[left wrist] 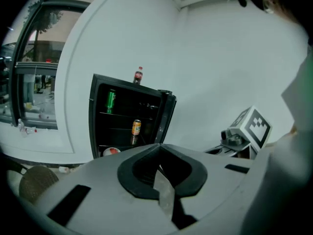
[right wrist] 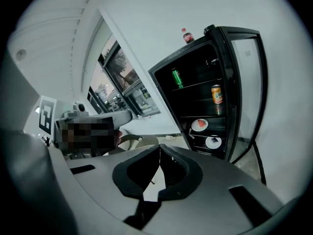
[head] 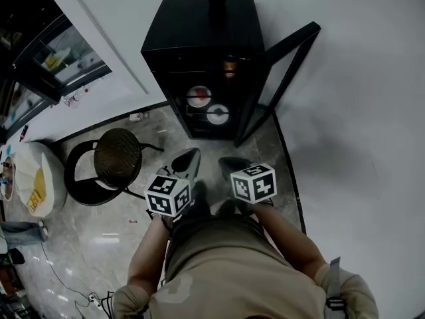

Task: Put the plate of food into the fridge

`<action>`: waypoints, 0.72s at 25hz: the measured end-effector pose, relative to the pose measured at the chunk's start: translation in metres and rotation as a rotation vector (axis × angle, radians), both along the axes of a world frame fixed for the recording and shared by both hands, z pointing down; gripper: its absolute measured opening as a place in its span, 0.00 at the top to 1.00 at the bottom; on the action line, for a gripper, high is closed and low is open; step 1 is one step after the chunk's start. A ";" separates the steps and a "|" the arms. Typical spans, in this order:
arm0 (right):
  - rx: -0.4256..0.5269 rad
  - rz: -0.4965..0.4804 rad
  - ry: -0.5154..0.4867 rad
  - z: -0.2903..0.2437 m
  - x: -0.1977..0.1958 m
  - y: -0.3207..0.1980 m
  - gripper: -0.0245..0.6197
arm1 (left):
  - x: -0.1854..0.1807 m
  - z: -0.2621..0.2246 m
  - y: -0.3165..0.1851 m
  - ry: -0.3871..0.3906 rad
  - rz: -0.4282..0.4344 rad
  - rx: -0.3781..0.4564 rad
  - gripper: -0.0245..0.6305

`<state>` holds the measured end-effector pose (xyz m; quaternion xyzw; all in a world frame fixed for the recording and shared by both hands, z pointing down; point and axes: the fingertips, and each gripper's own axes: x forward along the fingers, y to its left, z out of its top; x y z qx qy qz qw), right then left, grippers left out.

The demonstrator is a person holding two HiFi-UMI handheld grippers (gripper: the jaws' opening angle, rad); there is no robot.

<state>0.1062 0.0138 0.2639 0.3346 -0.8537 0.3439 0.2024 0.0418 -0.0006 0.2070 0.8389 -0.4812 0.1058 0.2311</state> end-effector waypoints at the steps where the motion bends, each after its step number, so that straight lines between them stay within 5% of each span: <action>1: -0.001 -0.008 -0.009 -0.001 -0.004 0.001 0.93 | -0.003 -0.001 0.002 0.000 -0.006 -0.003 0.95; 6: -0.003 -0.040 -0.050 -0.011 -0.026 0.007 0.93 | -0.016 -0.005 0.015 0.104 -0.037 -0.030 0.95; 18: 0.004 -0.039 -0.019 -0.013 -0.052 0.005 0.93 | -0.039 0.002 0.022 0.089 0.002 -0.032 0.95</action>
